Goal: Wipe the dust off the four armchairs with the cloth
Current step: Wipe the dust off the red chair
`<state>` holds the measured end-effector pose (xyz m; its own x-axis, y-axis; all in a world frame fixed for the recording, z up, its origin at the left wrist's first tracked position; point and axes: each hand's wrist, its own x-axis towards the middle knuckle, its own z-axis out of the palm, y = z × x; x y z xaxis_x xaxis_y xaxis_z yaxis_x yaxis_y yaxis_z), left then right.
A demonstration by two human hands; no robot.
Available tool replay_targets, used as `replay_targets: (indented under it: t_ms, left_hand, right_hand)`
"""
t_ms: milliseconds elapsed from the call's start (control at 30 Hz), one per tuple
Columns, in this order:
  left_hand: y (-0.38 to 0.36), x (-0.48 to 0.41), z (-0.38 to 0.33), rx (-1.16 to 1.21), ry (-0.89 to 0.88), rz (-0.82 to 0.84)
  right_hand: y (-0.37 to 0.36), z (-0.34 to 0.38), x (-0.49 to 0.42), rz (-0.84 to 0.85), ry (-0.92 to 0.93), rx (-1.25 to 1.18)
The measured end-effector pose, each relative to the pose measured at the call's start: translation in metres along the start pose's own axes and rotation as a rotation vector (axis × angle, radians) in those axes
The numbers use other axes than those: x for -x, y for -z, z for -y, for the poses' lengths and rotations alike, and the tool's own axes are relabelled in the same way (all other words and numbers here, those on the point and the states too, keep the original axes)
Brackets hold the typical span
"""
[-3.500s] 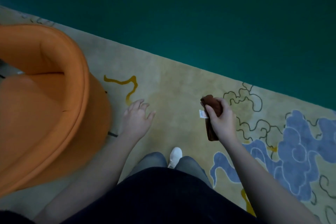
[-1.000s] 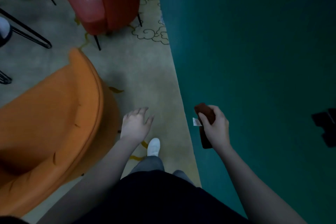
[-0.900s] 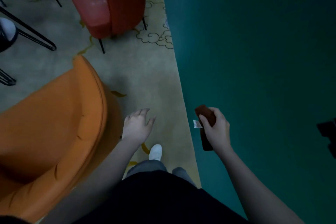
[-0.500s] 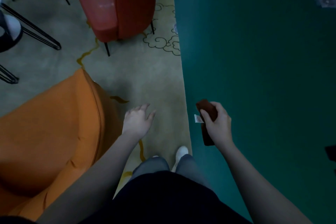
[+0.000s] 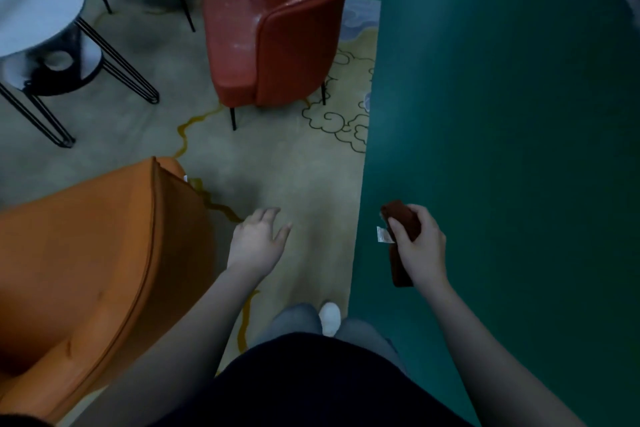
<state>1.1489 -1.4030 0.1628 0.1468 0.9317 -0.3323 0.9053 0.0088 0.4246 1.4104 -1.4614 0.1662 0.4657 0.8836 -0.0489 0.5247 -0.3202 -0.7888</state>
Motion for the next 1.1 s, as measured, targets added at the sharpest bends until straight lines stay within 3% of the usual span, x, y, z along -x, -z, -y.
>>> replay_targets:
  t_ms: [433, 767, 1100]
  left_hand:
    - [0.022, -0.066, -0.005, 0.046, 0.155, -0.067]
    - [0.089, -0.192, 0.025, 0.102, 0.151, -0.147]
    - [0.132, -0.282, 0.045, 0.106, 0.152, -0.109]
  right_hand:
    - [-0.039, 0.032, -0.102, 0.174, 0.095, -0.006]
    - [-0.111, 0.108, -0.212, 0.209, 0.142, 0.032]
    - [-0.159, 0.15, -0.277, 0.181, 0.115, 0.02]
